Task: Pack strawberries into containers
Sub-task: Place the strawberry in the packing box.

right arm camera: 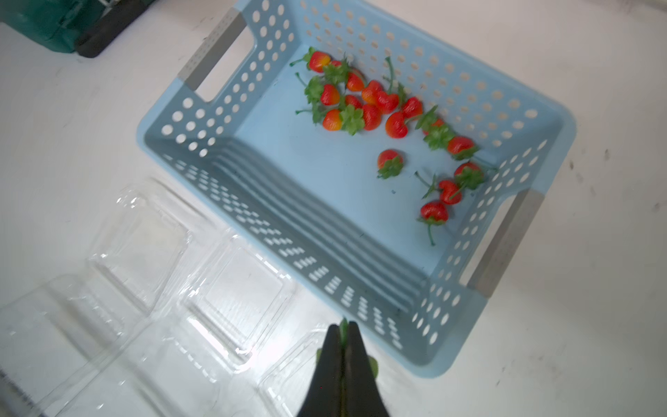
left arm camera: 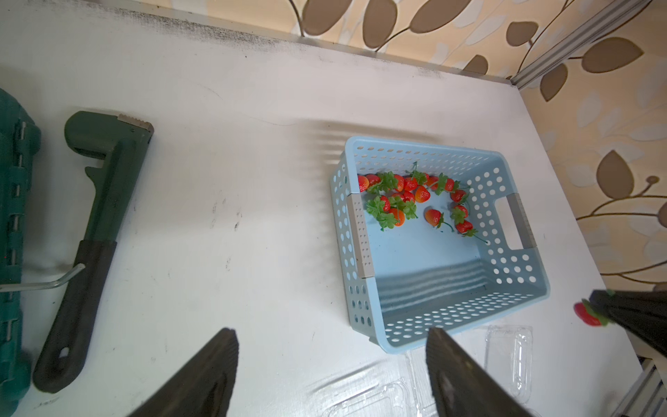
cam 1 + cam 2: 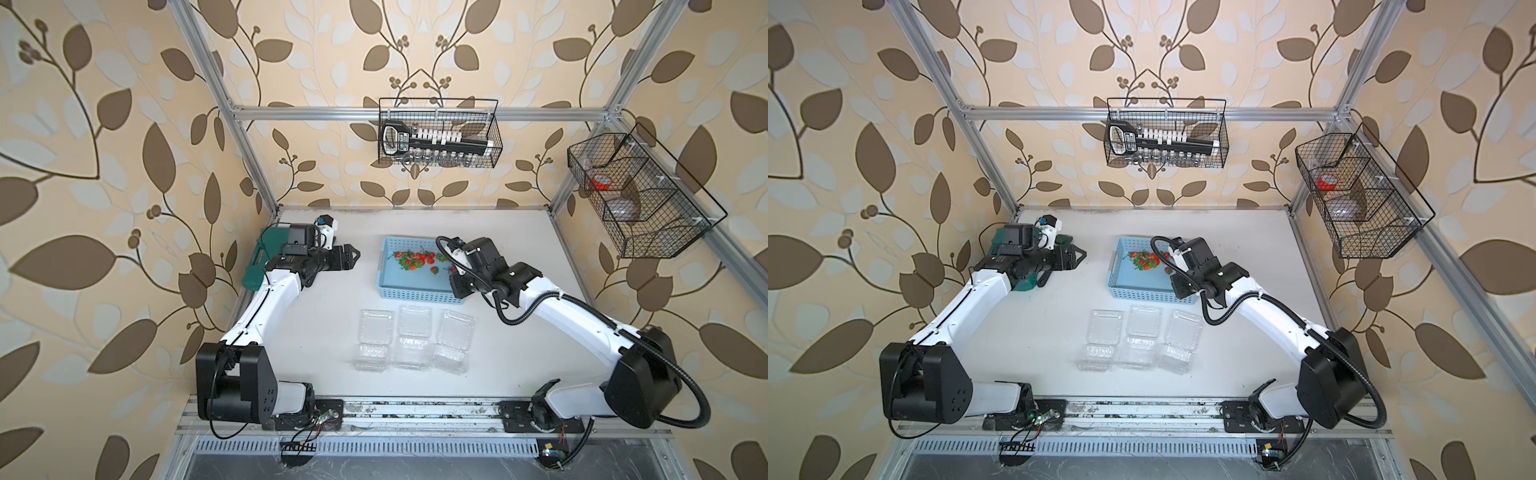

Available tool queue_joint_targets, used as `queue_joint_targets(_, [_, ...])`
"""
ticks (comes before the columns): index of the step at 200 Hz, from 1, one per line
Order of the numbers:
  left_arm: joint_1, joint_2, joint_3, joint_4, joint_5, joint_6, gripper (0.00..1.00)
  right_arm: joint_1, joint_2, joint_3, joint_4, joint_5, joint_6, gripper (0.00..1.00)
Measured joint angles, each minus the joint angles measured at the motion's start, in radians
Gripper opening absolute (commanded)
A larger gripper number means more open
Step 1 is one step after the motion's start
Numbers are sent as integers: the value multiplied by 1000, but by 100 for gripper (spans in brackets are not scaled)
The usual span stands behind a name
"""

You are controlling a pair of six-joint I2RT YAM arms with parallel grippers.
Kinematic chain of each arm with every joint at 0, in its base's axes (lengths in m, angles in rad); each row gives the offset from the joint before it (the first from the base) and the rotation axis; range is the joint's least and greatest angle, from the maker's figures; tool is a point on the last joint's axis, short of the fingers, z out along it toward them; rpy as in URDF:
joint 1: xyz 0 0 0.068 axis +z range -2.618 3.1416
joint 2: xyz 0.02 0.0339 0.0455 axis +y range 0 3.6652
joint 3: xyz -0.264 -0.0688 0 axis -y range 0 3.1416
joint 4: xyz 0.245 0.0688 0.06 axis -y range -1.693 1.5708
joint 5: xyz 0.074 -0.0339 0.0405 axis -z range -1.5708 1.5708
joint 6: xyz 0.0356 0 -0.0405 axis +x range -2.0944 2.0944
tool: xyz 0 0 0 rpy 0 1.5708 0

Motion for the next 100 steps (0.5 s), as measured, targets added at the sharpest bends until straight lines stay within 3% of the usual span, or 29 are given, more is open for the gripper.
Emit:
queue_joint_targets(29, [-8, 0, 2, -1, 1, 0, 83, 81, -71, -138, -5, -43, 67, 0])
queue_joint_targets(100, [-23, 0, 1, -4, -2, 2, 83, 252, -15, -286, 39, -105, 176, 0])
